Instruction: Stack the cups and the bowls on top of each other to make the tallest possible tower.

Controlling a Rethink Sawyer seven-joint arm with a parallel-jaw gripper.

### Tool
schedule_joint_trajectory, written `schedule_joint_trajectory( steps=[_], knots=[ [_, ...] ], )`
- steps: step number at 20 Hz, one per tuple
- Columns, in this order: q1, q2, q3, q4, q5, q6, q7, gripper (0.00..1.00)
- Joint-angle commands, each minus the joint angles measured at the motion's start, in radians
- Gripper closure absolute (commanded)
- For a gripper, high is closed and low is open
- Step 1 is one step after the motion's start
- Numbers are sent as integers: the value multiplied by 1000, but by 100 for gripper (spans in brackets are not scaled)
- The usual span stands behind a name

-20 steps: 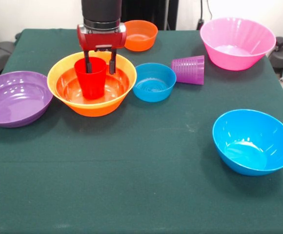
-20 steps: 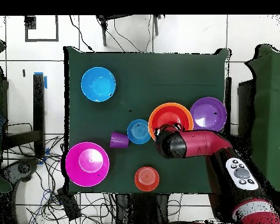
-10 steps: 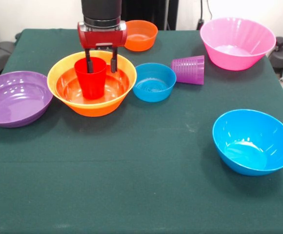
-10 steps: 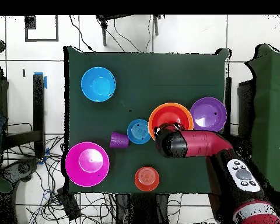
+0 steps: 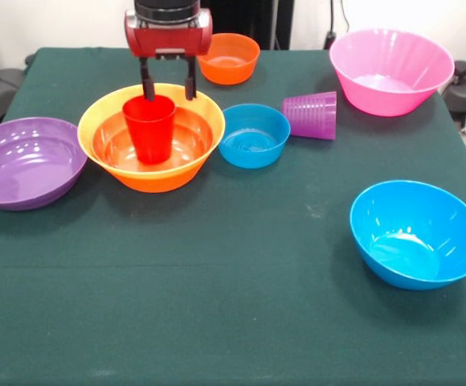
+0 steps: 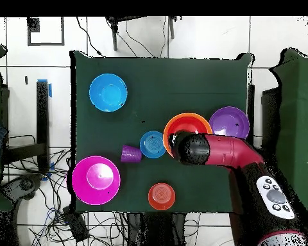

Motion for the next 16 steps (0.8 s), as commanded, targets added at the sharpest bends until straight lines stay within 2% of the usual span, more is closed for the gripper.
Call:
schedule_joint_trajectory(
  steps=[1,4,7,9,12,15,16],
  knots=[
    [43,-30,68,-138,1,220,-76,0],
    [35,-33,80,-174,22,273,-71,0],
    [18,-14,121,-185,62,240,-40,0],
    [12,25,145,-196,82,185,-18,0],
    [1,116,183,-221,69,61,-28,0],
    [-35,194,248,-214,102,-41,-23,0],
    [-61,221,295,-203,125,-75,-27,0]
  ],
)
